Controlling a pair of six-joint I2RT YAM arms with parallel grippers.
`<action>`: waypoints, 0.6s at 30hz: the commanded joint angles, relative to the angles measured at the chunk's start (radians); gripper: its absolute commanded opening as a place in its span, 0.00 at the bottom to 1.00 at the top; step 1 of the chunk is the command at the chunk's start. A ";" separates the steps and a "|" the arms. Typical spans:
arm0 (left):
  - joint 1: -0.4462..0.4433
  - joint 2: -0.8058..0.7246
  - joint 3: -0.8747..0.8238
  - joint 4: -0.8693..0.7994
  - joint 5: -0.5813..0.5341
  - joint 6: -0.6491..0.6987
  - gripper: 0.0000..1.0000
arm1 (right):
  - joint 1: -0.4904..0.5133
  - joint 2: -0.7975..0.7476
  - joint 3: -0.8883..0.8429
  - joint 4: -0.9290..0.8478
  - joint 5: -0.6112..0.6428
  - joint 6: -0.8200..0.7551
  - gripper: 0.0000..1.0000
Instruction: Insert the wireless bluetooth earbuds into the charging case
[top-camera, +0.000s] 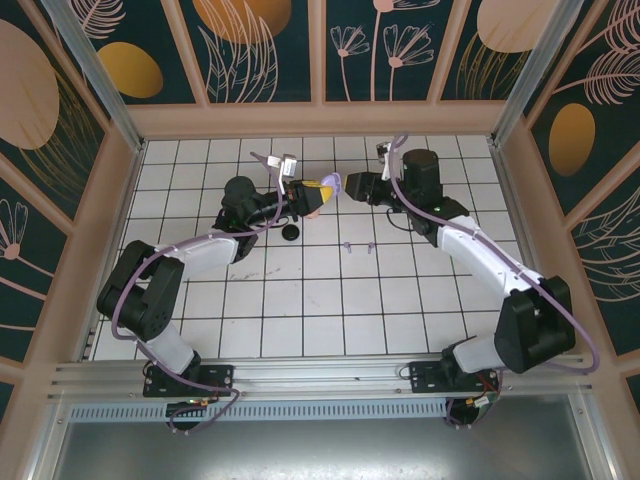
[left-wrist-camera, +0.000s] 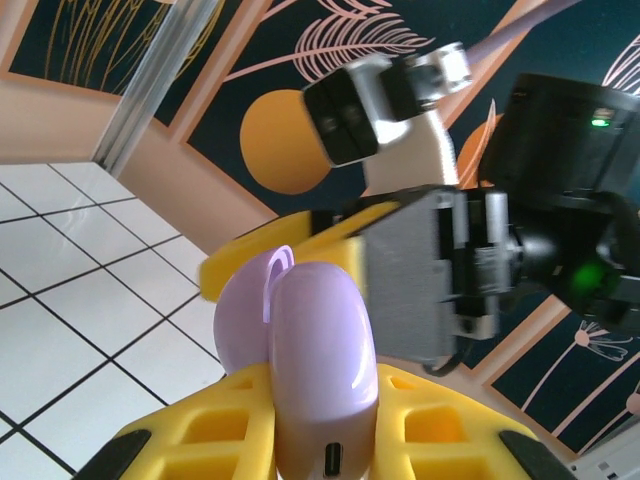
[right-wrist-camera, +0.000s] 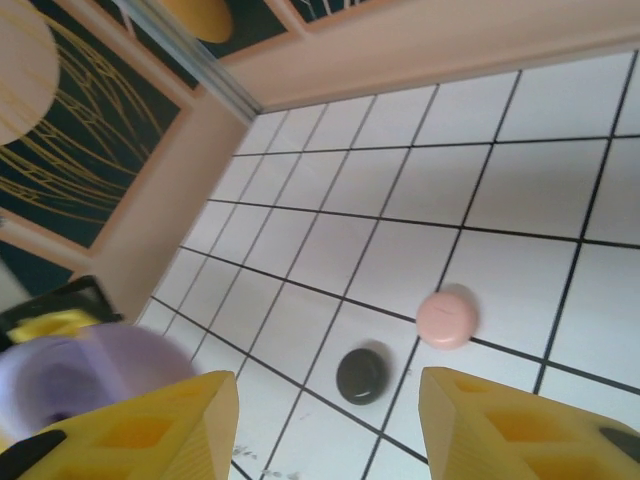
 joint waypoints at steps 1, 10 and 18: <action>-0.004 -0.026 0.028 0.046 0.022 0.010 0.00 | -0.003 0.014 -0.011 0.030 0.002 0.007 0.51; -0.004 -0.019 0.026 0.056 0.022 0.008 0.00 | -0.014 -0.141 -0.044 -0.051 -0.033 -0.025 0.52; -0.004 -0.025 0.028 0.059 0.031 0.008 0.00 | 0.019 -0.128 -0.057 0.032 -0.092 0.034 0.50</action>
